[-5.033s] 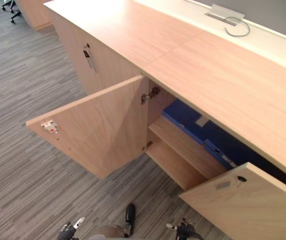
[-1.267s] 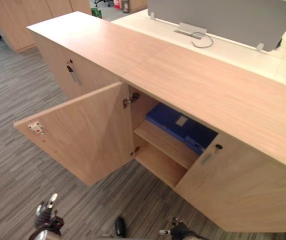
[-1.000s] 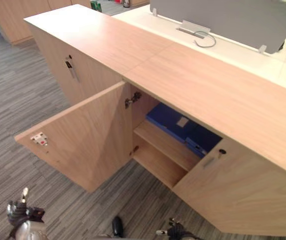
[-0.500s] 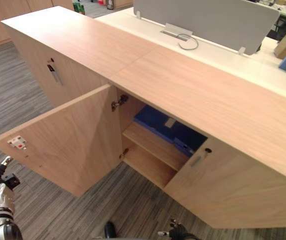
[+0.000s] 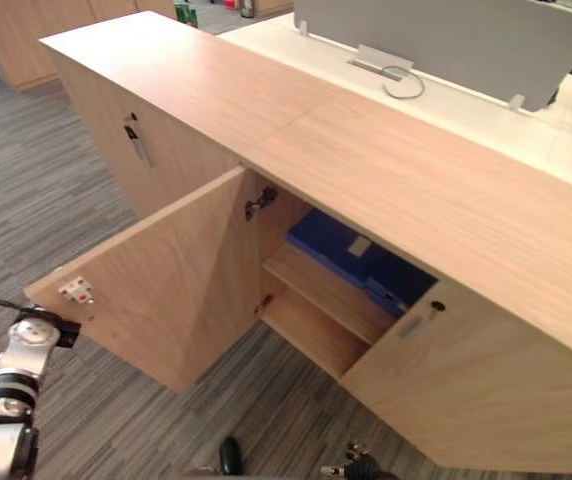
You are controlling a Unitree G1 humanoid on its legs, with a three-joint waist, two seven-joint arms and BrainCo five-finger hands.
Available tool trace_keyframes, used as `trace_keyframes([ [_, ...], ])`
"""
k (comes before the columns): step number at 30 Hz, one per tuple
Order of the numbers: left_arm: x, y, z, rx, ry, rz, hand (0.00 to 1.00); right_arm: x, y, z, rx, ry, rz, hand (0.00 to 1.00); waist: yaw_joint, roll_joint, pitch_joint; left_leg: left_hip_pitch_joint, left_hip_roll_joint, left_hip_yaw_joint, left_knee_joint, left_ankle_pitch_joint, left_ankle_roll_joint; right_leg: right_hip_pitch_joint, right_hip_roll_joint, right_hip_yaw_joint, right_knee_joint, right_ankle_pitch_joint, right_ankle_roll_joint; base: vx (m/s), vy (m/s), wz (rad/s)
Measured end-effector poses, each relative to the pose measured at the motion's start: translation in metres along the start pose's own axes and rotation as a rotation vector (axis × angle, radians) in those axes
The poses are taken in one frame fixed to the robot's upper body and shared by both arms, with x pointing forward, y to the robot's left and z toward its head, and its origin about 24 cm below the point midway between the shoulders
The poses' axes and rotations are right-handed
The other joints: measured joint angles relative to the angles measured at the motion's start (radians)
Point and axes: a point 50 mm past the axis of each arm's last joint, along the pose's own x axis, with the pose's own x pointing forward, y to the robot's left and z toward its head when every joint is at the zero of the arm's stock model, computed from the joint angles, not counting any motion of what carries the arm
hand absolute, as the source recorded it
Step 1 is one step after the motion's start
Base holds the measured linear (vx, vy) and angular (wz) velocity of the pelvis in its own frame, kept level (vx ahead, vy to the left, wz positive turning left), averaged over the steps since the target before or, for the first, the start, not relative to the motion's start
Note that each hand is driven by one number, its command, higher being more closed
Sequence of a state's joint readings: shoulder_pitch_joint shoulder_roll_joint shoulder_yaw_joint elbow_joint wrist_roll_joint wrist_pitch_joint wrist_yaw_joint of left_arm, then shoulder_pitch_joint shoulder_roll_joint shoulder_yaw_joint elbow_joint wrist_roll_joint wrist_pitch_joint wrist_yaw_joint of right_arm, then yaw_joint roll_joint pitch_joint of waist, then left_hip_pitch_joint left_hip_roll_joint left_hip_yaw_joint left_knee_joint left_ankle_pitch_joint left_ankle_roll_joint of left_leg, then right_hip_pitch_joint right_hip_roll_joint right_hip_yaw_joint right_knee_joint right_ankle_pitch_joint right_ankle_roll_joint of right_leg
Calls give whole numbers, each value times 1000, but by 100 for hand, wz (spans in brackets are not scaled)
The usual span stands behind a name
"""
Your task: Walk over to the cabinet, pick up the folder, carry it to the office cabinet, place the folder inside the office cabinet, then close the office cabinet door
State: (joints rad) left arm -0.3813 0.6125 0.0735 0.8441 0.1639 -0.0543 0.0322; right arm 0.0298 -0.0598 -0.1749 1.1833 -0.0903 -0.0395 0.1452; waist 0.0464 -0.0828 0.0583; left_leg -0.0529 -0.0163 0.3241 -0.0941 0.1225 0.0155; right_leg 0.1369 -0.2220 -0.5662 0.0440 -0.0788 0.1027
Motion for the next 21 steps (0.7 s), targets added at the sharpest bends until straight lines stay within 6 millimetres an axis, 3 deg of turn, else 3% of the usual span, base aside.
trace_keyframes([
  [8, -16, -57, 14, -35, -100, -114, 0, 1, 0, 6, -4, -9, -9, 0, -1, 23, 1, -26, -23, -38, -1, -4, 0, -24, -27, -13, 37, -3, 4, -62, 30, 15],
  [12, -49, -126, 27, 99, -225, -407, 0, 2, 1, 9, -5, -14, -18, 0, -10, 29, -6, -47, -43, -48, -1, -4, 1, -46, -51, -19, 57, -6, 10, -24, 38, 11],
  [14, -92, -189, 34, 137, -318, -741, 0, 3, 4, 9, 1, -8, -18, 0, -34, 31, -10, -50, -55, -48, -1, -4, 2, -48, -62, -19, 53, -2, 11, 1, 21, 0],
  [16, -121, -226, 53, 6, -360, -897, 0, 3, 7, 8, 43, -9, -23, 0, -50, 30, -16, -51, -59, -43, 0, -3, 7, -46, -63, -19, 40, 12, 16, 23, 14, -12],
  [17, -149, -246, 69, -22, -444, -1066, 0, 4, 9, 9, 43, -13, -23, 0, -59, 30, -20, -50, -58, -33, 1, -4, 12, -47, -61, -19, 31, 20, 14, 32, 1, -22],
  [19, -188, -268, 87, -109, -526, -1286, 0, 5, 11, 12, 42, -20, -22, 0, -70, 32, -21, -46, -47, 0, 5, 1, 27, -55, -58, -18, 27, 35, 20, 37, -23, -44],
  [21, -215, -282, 97, -201, -540, -1435, 0, 5, 10, 14, 39, -21, -24, 0, -73, 38, -28, -40, -11, 55, 6, 0, 34, -85, -39, -16, 35, 55, -2, 13, -65, -83],
])
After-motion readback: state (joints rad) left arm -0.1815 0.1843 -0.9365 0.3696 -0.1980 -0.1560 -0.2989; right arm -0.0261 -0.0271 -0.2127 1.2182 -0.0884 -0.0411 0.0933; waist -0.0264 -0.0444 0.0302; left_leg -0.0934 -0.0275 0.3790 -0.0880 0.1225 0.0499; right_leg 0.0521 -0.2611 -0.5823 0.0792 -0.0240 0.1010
